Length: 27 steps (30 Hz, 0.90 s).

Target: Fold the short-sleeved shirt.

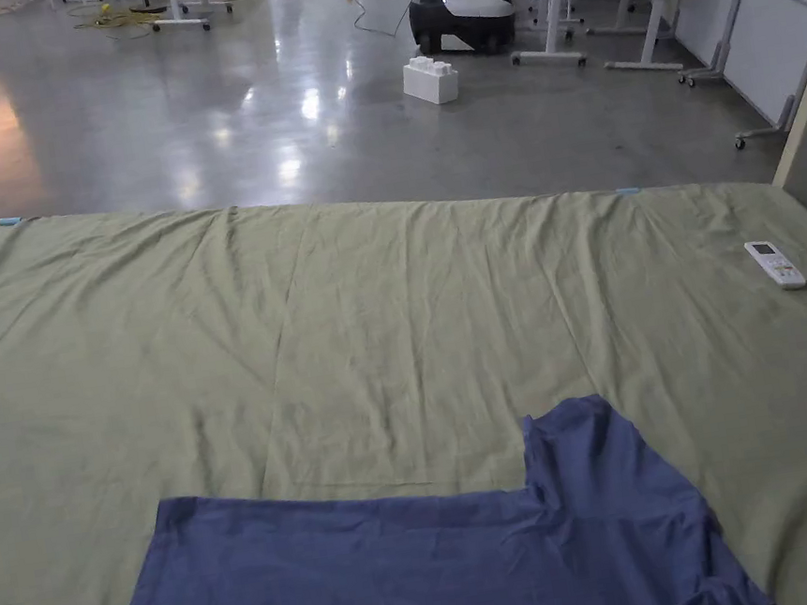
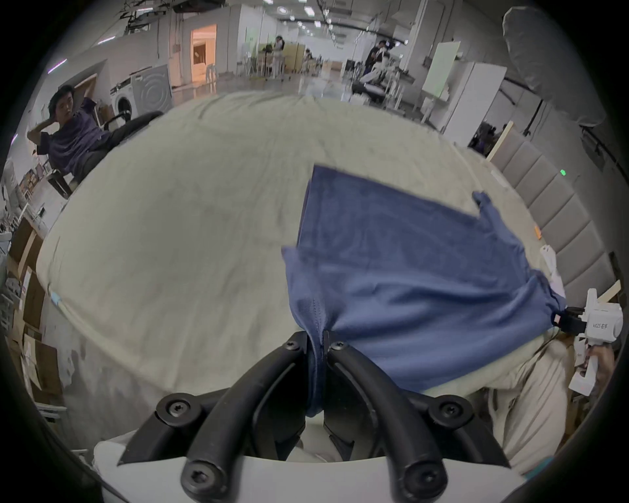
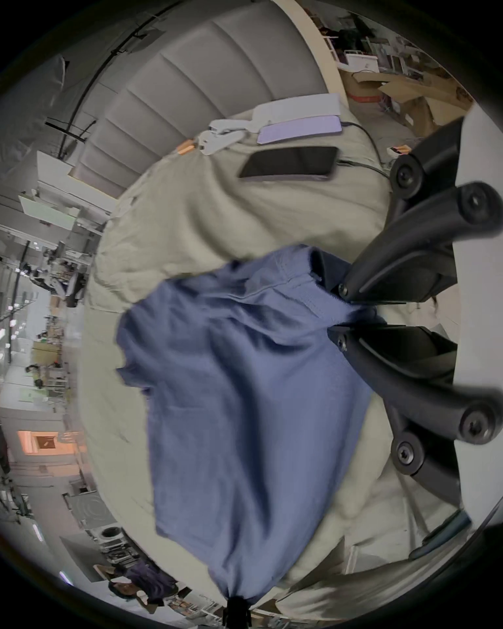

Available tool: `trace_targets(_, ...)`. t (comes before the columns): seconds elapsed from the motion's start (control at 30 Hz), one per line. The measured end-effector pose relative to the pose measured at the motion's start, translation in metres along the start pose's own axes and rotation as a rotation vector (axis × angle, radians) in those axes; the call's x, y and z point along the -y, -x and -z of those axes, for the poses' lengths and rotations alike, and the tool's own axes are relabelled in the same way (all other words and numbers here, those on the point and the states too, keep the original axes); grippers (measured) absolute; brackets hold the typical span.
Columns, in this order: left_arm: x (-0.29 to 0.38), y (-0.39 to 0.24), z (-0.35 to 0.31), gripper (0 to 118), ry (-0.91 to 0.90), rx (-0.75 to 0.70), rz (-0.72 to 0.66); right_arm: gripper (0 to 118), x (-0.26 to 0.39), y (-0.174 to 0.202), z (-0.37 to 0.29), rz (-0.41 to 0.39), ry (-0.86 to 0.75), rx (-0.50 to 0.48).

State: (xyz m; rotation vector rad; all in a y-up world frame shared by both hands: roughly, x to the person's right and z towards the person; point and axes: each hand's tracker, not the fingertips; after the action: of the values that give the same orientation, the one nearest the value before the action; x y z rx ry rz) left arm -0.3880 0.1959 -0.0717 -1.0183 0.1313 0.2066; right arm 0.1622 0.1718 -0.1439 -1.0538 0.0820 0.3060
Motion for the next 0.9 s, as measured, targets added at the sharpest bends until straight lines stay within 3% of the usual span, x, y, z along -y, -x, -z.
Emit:
trace_targets(0.33, 0.013, -0.008, 0.048, 8, 0.088, -0.082, 0.061, 16, 0.004, 0.017, 0.031, -0.035, 0.079, 0.041)
trace_targets(0.37, 0.013, -0.009, 0.048, 8, 0.089, -0.086, 0.069, 20, 0.004, 0.017, 0.031, -0.034, 0.081, 0.043)
trace_targets(0.43, 0.011, -0.01, 0.042, 12, 0.09, -0.09, 0.077, 42, 0.0, 0.017, 0.025, -0.024, 0.075, 0.075)
trace_targets(0.5, 0.007, -0.01, 0.036, 14, 0.086, -0.09, 0.075, 48, -0.001, 0.014, 0.014, -0.004, 0.051, 0.096)
trace_targets(0.57, 0.002, -0.014, 0.023, 26, 0.021, -0.114, 0.089, 66, -0.009, 0.011, -0.002, 0.034, -0.048, 0.074)
trace_targets(0.6, -0.003, -0.016, 0.017, 42, -0.018, -0.111, 0.091, 77, -0.012, 0.01, -0.008, 0.048, -0.096, 0.056)
trace_targets(0.67, -0.014, -0.022, 0.004, 60, -0.099, -0.079, 0.081, 84, -0.026, 0.013, -0.024, 0.067, -0.217, 0.042)
trace_targets(0.77, -0.035, -0.037, -0.013, 62, -0.264, -0.035, 0.079, 84, -0.047, 0.018, -0.044, 0.106, -0.449, 0.007)
trace_targets(0.9, -0.057, -0.058, -0.026, 61, -0.497, -0.053, 0.128, 84, -0.073, 0.032, -0.065, 0.151, -0.703, 0.073)
